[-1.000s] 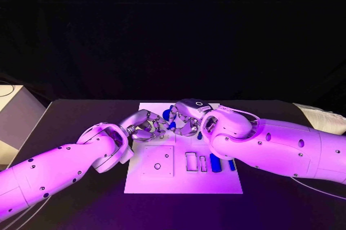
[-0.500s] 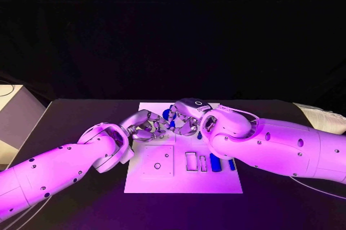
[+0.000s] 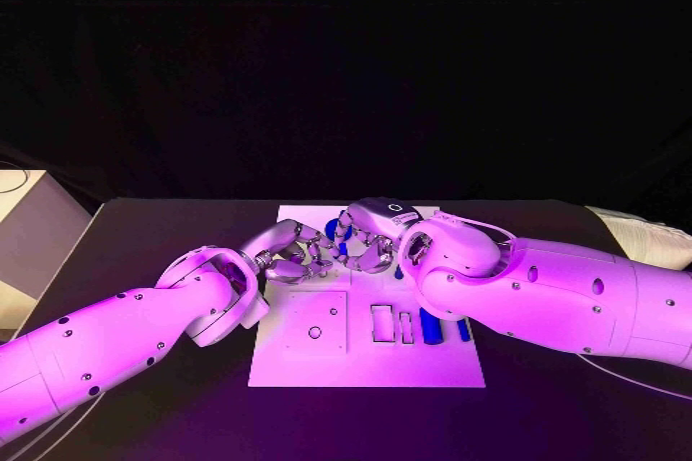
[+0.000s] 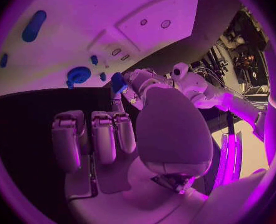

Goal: Assemble the parts on the task board

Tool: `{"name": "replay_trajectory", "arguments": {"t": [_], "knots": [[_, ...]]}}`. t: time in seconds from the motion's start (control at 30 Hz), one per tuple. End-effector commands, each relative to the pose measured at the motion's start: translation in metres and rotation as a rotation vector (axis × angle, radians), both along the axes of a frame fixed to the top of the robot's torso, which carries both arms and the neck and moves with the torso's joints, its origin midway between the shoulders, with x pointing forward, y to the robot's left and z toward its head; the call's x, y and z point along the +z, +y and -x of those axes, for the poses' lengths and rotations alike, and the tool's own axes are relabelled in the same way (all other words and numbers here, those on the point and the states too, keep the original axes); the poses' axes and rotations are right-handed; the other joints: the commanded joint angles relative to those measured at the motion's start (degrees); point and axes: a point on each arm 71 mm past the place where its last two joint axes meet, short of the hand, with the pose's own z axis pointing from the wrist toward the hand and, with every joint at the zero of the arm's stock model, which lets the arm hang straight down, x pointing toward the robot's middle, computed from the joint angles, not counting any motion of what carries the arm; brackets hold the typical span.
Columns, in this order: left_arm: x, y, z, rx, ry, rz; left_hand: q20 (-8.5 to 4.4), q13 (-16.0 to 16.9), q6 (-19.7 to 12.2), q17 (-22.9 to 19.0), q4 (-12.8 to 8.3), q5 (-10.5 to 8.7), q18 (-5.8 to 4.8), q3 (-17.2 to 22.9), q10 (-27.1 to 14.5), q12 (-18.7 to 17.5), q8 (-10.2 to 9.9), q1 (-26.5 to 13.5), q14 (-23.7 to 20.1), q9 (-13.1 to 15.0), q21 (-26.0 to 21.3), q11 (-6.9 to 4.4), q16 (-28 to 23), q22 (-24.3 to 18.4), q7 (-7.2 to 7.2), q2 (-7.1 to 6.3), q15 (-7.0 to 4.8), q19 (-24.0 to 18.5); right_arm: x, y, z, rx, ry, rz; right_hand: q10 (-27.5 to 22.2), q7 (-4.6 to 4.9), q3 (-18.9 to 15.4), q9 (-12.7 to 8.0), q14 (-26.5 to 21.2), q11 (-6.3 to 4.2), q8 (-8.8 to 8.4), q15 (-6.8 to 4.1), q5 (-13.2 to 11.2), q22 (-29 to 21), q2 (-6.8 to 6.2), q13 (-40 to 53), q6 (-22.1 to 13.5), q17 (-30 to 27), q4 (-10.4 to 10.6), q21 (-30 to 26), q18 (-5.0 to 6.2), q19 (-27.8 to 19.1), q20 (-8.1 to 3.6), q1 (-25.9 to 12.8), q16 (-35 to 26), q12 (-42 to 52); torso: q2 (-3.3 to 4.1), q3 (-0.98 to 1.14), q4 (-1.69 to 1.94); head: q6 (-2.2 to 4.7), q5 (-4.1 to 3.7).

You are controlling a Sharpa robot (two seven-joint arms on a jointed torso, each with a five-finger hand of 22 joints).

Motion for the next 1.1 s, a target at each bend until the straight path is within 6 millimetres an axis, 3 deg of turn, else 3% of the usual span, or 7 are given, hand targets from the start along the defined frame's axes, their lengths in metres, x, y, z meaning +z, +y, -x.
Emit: {"name": "replay_trajectory", "arguments": {"t": [0.03, 0.57, 0.9, 1.1], "knots": [[0.0, 0.002, 0.0, 0.0, 0.012, 0.01, -0.01, 0.1, 0.1, 9.0, 0.0, 0.05, -0.53, 0.4, -0.4, 0.2, -0.4, 0.0, 3.2, -0.1, 0.2, -0.13, 0.3, 0.1, -0.22, -0.52, -0.01, 0.2, 0.0, -0.001, 0.0, 0.007, -0.004, 0.003, 4.8, -0.39, 0.2, 0.1, 5.9, 0.07, 0.35, 0.23, 0.2, 15.1, 0.33, 14.0, -0.2, 15.1, 0.2, 0.1, -0.82, 6.0, 0.39, -0.2, 0.2, 0.1, 0.0, 0.03, -0.04, -0.03, 0.03], [-0.006, 0.023, -0.005, 0.051, 0.062, 0.0, 0.0, 0.2, 0.2, 9.0, 0.0, 0.04, -0.53, 0.4, -0.5, 0.5, -0.4, -0.2, 3.2, -0.1, 0.3, -0.05, 0.3, 0.1, -0.08, -0.58, 0.02, 0.2, -0.003, -0.005, -0.007, -0.021, -0.024, 0.001, 4.8, -0.42, 0.3, 0.1, 5.9, 0.04, 0.4, 0.2, 0.1, 15.1, 0.33, 14.0, -0.2, 15.1, 0.1, 0.1, -0.82, 6.0, 0.37, 0.0, 0.2, 0.1, 0.03, 0.0, 0.04, 0.03, -0.08], [-0.002, 0.033, -0.005, 0.094, 0.109, 0.085, 0.04, 0.4, 0.2, 8.2, 0.1, 0.05, -0.44, 0.4, -0.6, 0.7, -0.4, -0.5, 2.8, -0.1, 0.1, 0.08, -0.1, -0.3, 0.09, -0.75, 0.11, -0.2, -0.02, -0.001, -0.009, -0.057, -0.019, -0.027, 4.8, -0.44, 0.4, 0.1, 5.9, 0.01, 0.46, 0.17, 0.1, 15.1, 0.38, 14.0, -0.2, 15.1, 0.0, 0.1, -0.82, 6.0, 0.34, 0.2, 0.2, 0.0, 0.0, -0.16, 0.18, -0.28, 0.05], [0.003, 0.046, -0.008, 0.144, 0.144, 0.155, 0.16, 0.4, 0.2, 7.5, 0.2, 0.05, -0.31, 0.4, -1.2, 0.7, -0.6, -0.8, 2.4, -0.1, -0.1, 0.36, -0.5, -1.0, 0.35, -0.99, 0.31, -0.7, -0.034, 0.004, -0.01, -0.078, -0.006, -0.033, 4.8, -0.45, 0.5, 0.1, 5.9, 0.0, 0.49, 0.16, 0.1, 15.1, 0.33, 14.0, -0.2, 15.1, -0.1, 0.1, -0.82, 6.0, 0.33, 0.3, 0.2, 0.1, 0.04, -0.12, 0.1, -0.33, 0.21]]}}
